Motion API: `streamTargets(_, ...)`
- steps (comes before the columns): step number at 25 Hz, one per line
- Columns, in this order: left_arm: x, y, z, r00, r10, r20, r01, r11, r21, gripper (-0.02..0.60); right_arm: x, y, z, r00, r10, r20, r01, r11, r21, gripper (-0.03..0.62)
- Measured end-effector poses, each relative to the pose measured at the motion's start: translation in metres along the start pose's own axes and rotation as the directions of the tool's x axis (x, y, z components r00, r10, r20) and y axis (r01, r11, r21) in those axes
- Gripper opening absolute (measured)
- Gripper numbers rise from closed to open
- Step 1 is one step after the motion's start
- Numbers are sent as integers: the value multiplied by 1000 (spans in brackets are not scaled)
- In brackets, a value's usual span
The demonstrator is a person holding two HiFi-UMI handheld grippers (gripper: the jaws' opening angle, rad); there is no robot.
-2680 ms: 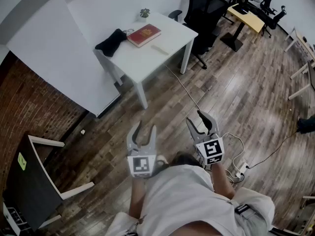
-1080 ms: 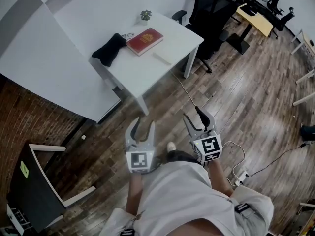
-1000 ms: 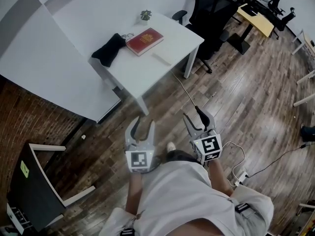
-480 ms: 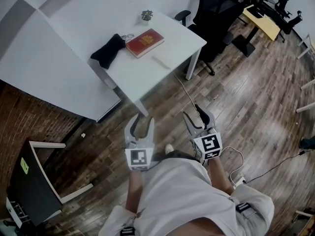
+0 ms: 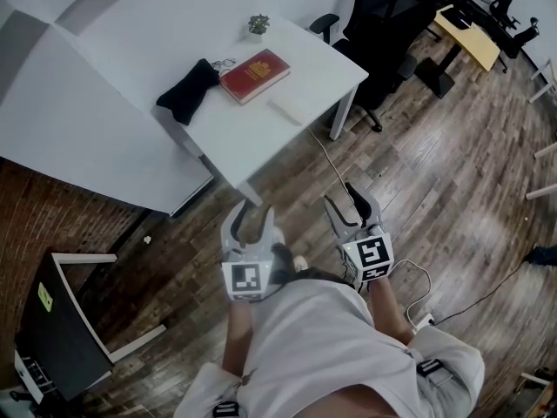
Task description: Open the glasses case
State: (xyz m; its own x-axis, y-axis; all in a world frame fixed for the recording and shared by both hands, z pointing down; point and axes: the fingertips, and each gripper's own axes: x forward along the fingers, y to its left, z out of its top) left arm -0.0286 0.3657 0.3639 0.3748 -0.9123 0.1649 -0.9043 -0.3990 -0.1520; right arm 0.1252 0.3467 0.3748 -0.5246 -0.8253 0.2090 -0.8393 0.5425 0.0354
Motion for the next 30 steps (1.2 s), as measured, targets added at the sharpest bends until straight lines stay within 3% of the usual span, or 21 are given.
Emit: streamTargets(30,124,99,1,997,-75,11,75,997,-6,179,142,-41,27,998,-65,-23,65,998,4,204)
